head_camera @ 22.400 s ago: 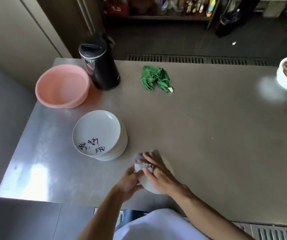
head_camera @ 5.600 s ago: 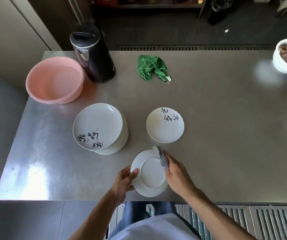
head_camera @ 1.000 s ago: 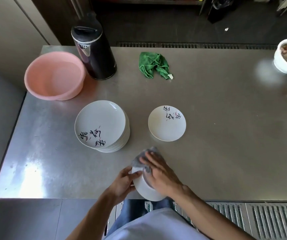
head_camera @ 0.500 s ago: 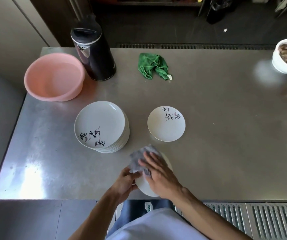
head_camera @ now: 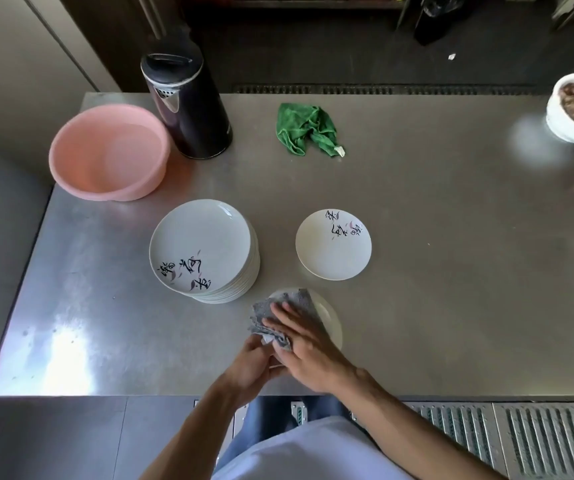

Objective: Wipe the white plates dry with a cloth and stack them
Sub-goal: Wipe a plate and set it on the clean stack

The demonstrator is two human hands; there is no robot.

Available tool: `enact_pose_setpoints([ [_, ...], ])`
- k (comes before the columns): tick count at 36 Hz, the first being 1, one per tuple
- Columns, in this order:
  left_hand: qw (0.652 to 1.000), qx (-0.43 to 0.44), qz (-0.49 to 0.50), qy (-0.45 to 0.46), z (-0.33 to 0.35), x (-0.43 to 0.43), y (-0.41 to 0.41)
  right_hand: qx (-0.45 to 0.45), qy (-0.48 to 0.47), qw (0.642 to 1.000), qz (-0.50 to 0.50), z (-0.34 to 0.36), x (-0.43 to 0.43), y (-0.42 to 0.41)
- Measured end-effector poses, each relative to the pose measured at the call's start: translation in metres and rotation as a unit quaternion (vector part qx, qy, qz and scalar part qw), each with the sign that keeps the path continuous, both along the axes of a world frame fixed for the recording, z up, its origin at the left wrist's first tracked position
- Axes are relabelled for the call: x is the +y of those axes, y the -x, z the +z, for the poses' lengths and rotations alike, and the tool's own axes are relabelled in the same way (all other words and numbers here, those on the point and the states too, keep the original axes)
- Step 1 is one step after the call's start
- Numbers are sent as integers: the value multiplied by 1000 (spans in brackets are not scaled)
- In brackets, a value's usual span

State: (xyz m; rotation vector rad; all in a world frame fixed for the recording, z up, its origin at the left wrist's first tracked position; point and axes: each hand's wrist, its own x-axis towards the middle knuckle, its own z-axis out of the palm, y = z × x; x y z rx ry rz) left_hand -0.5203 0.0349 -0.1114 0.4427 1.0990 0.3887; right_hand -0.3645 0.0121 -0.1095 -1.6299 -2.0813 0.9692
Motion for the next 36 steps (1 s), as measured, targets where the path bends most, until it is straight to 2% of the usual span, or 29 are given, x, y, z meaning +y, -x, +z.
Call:
enact_pose_setpoints([
  [1,1000,-2,1,8,1,-1,1,-26,-14,1000,-5,-3,4,-4],
  [4,1000,9,-23,7,1,-2,2,-63,18,985,-161,-9,16,-15],
  [5,999,11,-34,1,2,-2,2,-70,18,984,-161,-8,18,-14],
  [8,999,11,-47,-4,2,-3,4,-46,-54,997,22,-15,10,-11],
  [9,999,13,-47,-1,1,-5,5,-44,-65,996,39,-14,9,-13],
  [10,999,21,-47,2,0,-5,6,-46,-57,997,10,-12,12,-17],
  [12,998,27,-50,6,-1,-7,6,-67,-20,991,-117,-12,18,-24],
  [13,998,24,-53,7,-1,-7,6,-80,8,987,-136,-11,18,-27],
  [18,998,23,-64,5,-6,-7,10,0,-19,997,73,-11,-4,-22],
  [20,998,25,-59,8,-6,-9,8,-12,-39,999,25,-12,-4,-25],
  [21,998,26,-55,4,-5,-9,6,-14,-46,998,-51,-12,-2,-26],
  [23,999,28,-35,-5,-4,-10,2,-5,28,972,-233,-8,3,-29],
  [25,1000,30,-2,-9,-4,-11,1,22,96,944,-315,-7,2,-29],
  [29,999,37,10,-27,0,-9,1,48,97,946,-305,-5,-12,-30],
  [33,999,32,12,-14,5,-3,2,69,137,943,-296,-2,-18,-32],
  [36,999,28,12,-11,1,-4,5,80,113,966,-216,1,-16,-19],
])
